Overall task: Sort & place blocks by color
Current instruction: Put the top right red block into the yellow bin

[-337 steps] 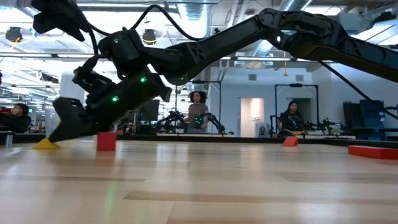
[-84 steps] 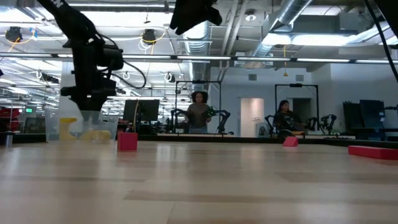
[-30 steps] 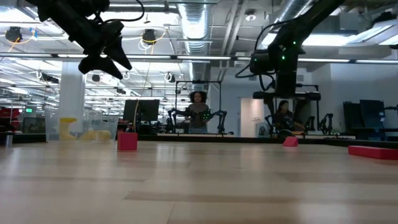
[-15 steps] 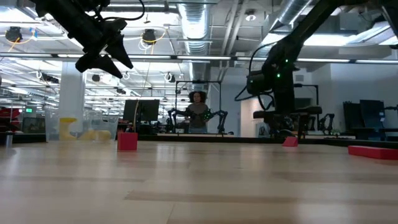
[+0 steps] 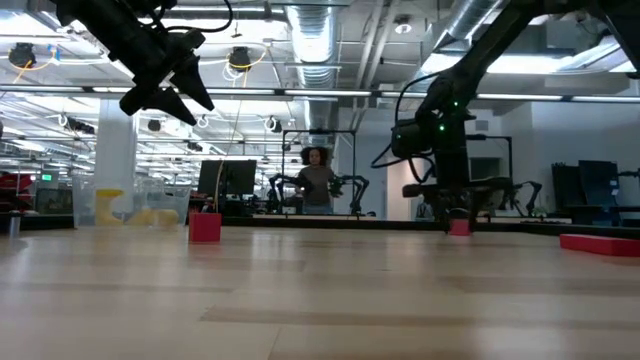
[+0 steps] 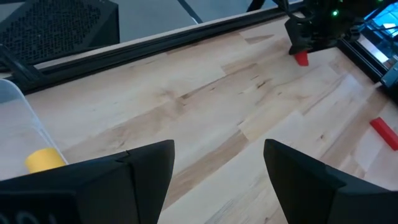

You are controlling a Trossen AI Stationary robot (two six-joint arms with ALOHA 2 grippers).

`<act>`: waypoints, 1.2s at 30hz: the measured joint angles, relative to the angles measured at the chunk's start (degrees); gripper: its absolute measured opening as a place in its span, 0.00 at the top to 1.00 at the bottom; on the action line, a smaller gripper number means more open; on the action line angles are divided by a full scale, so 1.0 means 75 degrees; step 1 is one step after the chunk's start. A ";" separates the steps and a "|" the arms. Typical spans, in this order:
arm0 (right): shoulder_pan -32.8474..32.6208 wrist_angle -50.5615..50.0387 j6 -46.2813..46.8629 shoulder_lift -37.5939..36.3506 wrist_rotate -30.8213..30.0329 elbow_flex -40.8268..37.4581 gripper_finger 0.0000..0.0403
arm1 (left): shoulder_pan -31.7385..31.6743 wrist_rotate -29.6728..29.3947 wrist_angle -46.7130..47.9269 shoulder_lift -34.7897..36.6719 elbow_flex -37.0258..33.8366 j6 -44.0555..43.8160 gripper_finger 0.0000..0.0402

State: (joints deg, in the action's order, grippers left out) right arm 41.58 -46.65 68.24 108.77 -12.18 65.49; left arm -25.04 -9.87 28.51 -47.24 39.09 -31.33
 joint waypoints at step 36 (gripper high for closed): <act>-0.3542 1.3648 -0.4461 -0.1352 0.3863 -0.0035 0.66 | 0.0648 0.2707 -0.4202 -0.0048 0.0006 -0.0174 0.41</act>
State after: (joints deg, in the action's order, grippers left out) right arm 15.01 55.71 34.78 98.63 16.80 65.23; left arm -20.18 10.44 -3.00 -47.61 39.13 -32.64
